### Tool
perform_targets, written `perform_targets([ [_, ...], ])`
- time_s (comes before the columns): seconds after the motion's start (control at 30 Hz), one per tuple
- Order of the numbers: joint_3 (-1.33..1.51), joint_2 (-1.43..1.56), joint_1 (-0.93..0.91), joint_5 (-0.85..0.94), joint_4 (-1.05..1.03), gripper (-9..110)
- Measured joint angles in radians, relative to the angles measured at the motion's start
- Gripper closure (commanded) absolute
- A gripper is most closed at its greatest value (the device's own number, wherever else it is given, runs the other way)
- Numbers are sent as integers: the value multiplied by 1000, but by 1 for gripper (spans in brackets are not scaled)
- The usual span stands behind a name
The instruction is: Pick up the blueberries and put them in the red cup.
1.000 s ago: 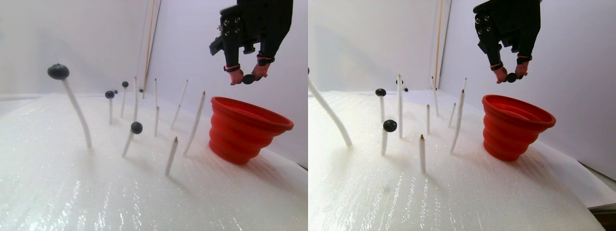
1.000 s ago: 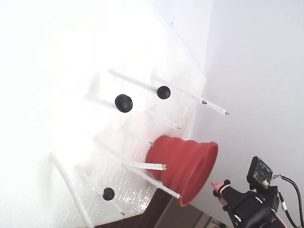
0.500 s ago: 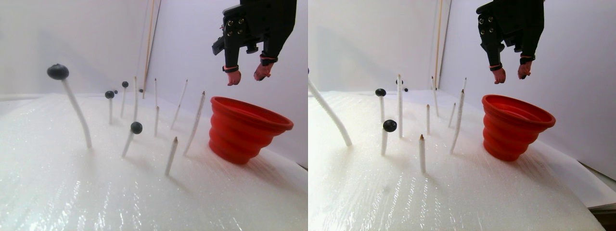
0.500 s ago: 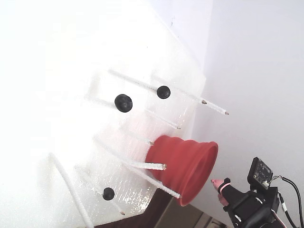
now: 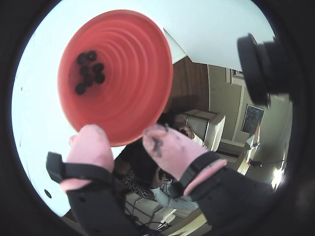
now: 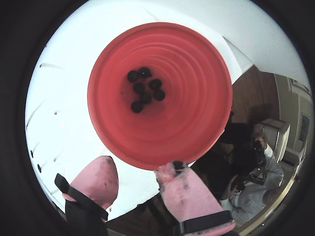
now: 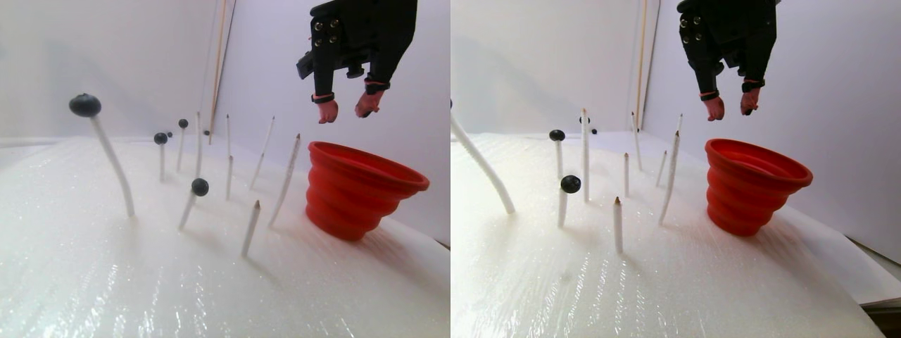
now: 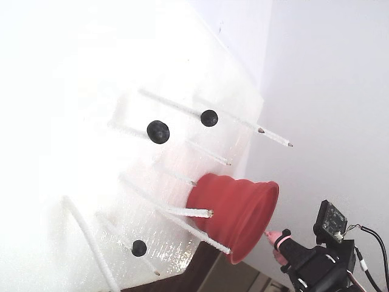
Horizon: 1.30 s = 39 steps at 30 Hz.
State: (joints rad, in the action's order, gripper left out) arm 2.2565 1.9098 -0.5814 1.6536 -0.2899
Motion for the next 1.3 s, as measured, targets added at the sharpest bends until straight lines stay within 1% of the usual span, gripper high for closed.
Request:
perform_targets([
  [1.3, 293, 368, 272, -201, -153, 86],
])
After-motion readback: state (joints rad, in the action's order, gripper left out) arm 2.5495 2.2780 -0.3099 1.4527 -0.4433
